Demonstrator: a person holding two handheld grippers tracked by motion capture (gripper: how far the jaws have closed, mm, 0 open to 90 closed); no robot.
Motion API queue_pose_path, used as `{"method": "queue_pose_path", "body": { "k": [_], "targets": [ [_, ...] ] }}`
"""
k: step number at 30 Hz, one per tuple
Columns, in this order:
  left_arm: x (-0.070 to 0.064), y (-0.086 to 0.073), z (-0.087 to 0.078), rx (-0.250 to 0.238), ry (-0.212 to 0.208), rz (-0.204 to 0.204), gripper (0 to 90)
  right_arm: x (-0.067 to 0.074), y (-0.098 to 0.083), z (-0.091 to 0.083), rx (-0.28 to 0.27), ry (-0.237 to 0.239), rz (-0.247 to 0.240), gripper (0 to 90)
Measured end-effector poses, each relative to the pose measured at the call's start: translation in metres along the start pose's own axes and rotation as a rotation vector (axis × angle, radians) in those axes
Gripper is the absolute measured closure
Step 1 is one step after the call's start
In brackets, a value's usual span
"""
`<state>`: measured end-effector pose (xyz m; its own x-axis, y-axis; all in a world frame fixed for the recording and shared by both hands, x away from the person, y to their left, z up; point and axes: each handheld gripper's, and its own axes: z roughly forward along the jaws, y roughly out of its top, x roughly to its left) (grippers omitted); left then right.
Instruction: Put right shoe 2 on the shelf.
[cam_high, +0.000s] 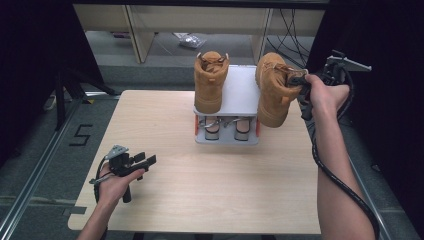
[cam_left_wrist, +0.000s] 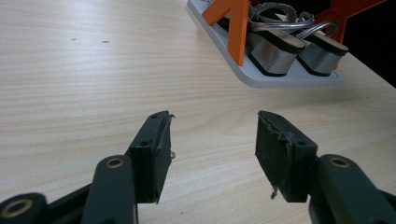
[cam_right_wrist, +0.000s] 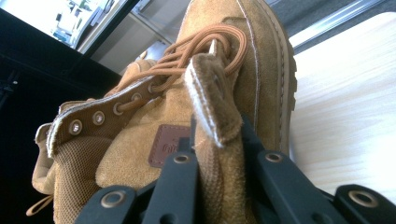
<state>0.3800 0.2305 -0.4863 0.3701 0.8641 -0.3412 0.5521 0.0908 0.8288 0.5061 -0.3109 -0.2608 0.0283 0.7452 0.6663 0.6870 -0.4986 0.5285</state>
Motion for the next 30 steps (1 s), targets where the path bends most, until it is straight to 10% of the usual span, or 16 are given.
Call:
{"method": "queue_pose_path", "body": {
  "k": [30],
  "targets": [
    [0.007,-0.002,-0.001,0.017,0.018,-0.009,45.0,0.041,0.007,0.054,0.059,0.022,-0.018,82.8]
  ]
}}
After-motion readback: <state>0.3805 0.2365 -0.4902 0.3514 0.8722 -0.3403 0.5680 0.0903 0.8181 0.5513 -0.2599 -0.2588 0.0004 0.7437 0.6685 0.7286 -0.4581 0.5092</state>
